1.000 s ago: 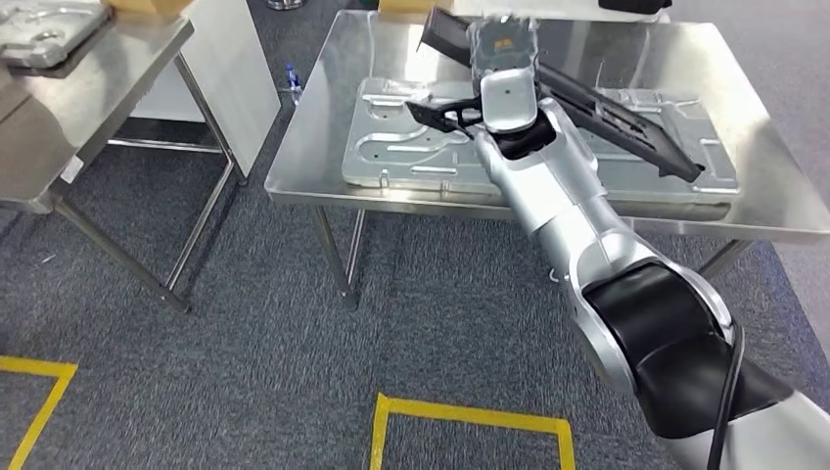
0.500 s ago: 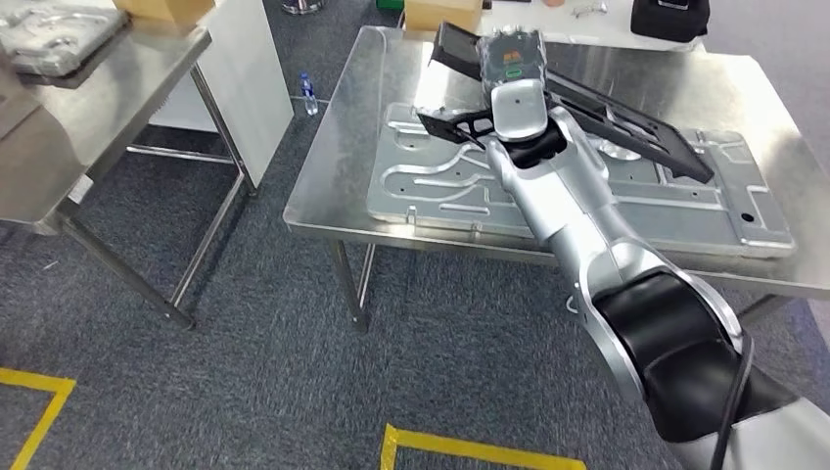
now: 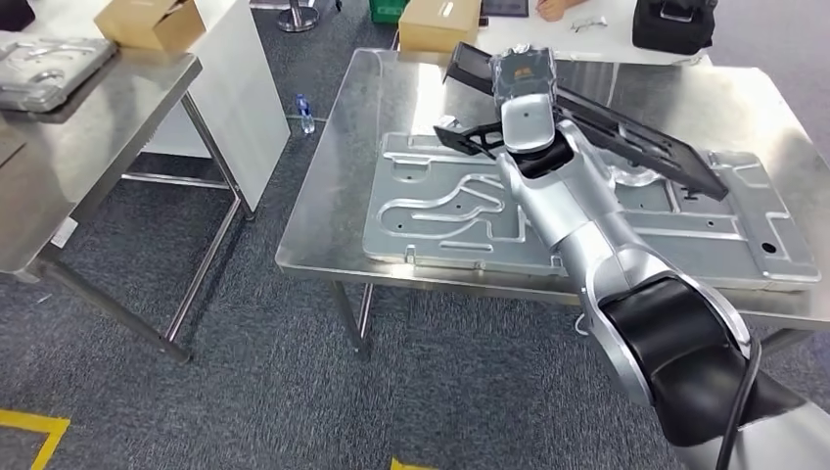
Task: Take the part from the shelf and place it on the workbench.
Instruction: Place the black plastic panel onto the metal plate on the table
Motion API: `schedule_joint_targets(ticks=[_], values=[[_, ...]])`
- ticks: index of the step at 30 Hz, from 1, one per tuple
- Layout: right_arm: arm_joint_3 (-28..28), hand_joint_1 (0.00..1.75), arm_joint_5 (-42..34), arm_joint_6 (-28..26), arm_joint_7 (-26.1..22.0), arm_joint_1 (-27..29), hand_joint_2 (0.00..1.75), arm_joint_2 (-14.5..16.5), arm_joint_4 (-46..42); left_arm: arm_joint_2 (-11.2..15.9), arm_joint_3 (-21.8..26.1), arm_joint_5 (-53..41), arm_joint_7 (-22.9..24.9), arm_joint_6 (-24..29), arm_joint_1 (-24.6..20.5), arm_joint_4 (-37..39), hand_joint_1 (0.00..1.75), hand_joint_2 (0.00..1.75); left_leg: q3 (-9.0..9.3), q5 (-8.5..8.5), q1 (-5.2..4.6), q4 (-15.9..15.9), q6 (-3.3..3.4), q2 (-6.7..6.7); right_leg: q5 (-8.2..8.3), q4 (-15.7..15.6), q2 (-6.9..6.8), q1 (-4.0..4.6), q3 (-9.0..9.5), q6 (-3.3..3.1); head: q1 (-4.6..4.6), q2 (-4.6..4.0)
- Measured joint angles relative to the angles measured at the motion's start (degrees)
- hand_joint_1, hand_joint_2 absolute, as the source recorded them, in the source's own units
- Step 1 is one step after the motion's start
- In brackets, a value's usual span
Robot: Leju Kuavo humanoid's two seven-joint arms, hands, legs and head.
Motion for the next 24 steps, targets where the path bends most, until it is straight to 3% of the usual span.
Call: schedule_joint_targets(ticks=[2,4,5,7,9,10,12,14,18,19,23,24], values=[[0.01,1.75,0.0,-0.23,0.01,-0.12,1.75,0.16,0.41,0.0,0.03,-0.06,0.02,0.0,-0.16,0.0,0.0,1.75,1.54,-0.49,-0.07,-0.97,0.71,0.09,0.3,0.63,-0.07,-0.01,0.5,0.62,-0.01,0.0],[0.01,1.75,0.0,-0.37,0.06,-0.36,1.75,0.19,0.78,-0.06,0.05,-0.07,0.02,-0.01,-0.2,0.0,0.0,1.75,3.21,-0.83,0.09,-1.75,1.35,0.17,0.56,4.24,-0.43,-0.04,-0.93,0.95,-0.02,0.0],[0.01,1.75,0.0,-0.41,0.06,-0.43,1.75,0.21,0.92,-0.09,0.05,-0.08,0.02,-0.02,-0.25,0.0,0.0,1.75,3.85,-1.08,0.16,-1.93,1.54,0.18,-0.1,7.38,-0.6,-0.08,-2.83,1.04,-0.01,0.0],[0.02,1.75,0.0,-0.45,0.05,-0.48,1.75,0.23,1.26,-0.16,0.05,-0.08,0.02,-0.02,-0.43,0.0,0.0,1.75,4.67,-2.05,0.15,-1.82,1.75,0.07,-3.04,13.75,-0.71,-0.09,-7.65,1.37,-0.01,0.0],[0.02,1.75,0.0,-0.47,0.03,-0.35,1.75,0.24,1.68,-0.23,0.05,-0.13,0.01,-0.03,-0.52,0.0,0.0,1.75,5.6,-3.21,0.19,-1.43,1.49,-0.19,-5.34,15.57,-0.81,-0.18,-10.87,1.85,-0.01,0.0],[0.02,1.75,0.0,-0.48,0.01,-0.29,1.75,0.24,1.92,-0.25,0.06,-0.16,-0.09,-0.05,-0.51,0.0,0.0,1.75,6.17,-3.86,0.23,-1.06,1.27,-0.3,-4.51,13.83,-0.89,-0.27,-11.14,2.12,-0.01,0.0],[0.02,1.75,0.0,-0.52,-0.13,-0.24,1.75,0.2,2.45,-0.27,0.09,0.0,-0.65,-0.24,-0.36,0.0,0.0,1.75,7.12,-5.36,0.31,-0.01,0.68,-0.4,1.14,7.31,-1.21,-0.51,-10.06,2.4,0.0,0.0],[0.02,1.75,0.0,-0.69,-0.31,-0.14,1.75,0.07,3.14,-0.28,0.43,0.97,-1.77,-0.77,-0.31,0.01,0.0,1.75,7.32,-6.77,0.28,1.19,0.02,-0.54,5.16,2.95,-1.56,-0.4,-9.29,1.78,-0.01,0.0],[0.02,0.0,0.0,-1.28,-0.69,0.49,0.0,-0.17,4.67,-0.3,1.98,3.09,-3.79,-2.47,-0.45,0.0,0.0,1.75,7.04,-7.95,0.35,2.62,-1.15,-0.46,6.04,2.48,-1.42,-0.23,-8.94,-0.11,-0.03,0.0],[0.02,0.0,0.0,-1.44,-0.9,0.66,0.0,-0.24,5.07,-0.29,2.3,3.18,-3.76,-2.71,-0.45,0.0,0.0,1.75,6.48,-8.67,0.43,3.82,-1.44,-0.34,6.07,2.4,-1.37,-0.31,-8.74,-0.38,-0.04,0.0],[0.02,0.0,0.0,-2.41,-1.39,2.58,0.0,-0.45,7.24,-0.27,2.98,2.85,-2.78,-2.86,-0.66,0.0,0.0,0.0,-0.69,-14.14,0.98,16.77,-2.58,0.23,5.68,2.28,-1.19,-0.2,-8.35,-1.01,-0.06,0.0],[0.02,0.0,0.0,-2.63,-1.39,3.24,0.0,-0.47,7.91,-0.27,3.1,2.72,-2.57,-2.72,-0.7,0.0,0.0,0.0,-1.79,-14.22,1.02,18.02,-2.59,0.29,5.57,2.28,-1.19,-0.11,-8.26,-1.03,-0.06,0.0]])
